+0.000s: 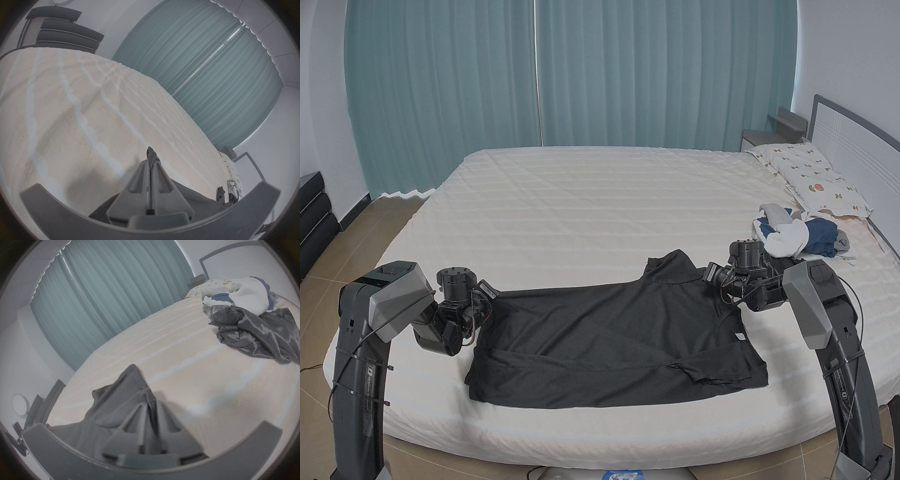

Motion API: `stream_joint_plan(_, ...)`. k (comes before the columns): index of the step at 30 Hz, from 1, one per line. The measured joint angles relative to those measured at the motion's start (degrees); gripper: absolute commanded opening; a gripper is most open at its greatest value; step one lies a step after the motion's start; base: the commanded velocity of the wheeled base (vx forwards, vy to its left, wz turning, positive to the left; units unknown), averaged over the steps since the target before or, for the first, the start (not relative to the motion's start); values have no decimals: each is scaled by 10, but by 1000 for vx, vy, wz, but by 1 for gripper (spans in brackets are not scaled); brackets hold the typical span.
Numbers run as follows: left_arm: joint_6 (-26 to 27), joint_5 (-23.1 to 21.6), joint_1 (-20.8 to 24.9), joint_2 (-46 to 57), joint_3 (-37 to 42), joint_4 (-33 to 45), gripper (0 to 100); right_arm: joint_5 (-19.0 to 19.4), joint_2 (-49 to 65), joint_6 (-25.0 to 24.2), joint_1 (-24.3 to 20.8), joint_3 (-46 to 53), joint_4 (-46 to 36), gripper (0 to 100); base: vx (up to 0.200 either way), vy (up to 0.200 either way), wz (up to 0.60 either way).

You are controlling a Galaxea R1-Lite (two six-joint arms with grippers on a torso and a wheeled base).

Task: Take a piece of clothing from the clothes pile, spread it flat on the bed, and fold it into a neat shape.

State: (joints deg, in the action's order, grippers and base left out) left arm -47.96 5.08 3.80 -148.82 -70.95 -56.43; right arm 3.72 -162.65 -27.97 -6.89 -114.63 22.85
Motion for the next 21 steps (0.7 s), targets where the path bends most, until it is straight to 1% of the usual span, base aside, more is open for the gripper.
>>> stream_joint_plan(7, 0, 0, 0, 0, -2, -1, 0, -9, 4, -9, -2, 0, 5, 0, 0, 0, 0)
stream_joint_plan(14, 0, 0, -3, 8, -3, -3, 0, -28, 14, -19, 0, 0, 0, 0, 0, 0, 0)
stream_joint_plan(21, 0, 0, -10, 19, 0, -4, 0, -31, 36, -23, 4, 24, 1, 0, 0, 0, 0)
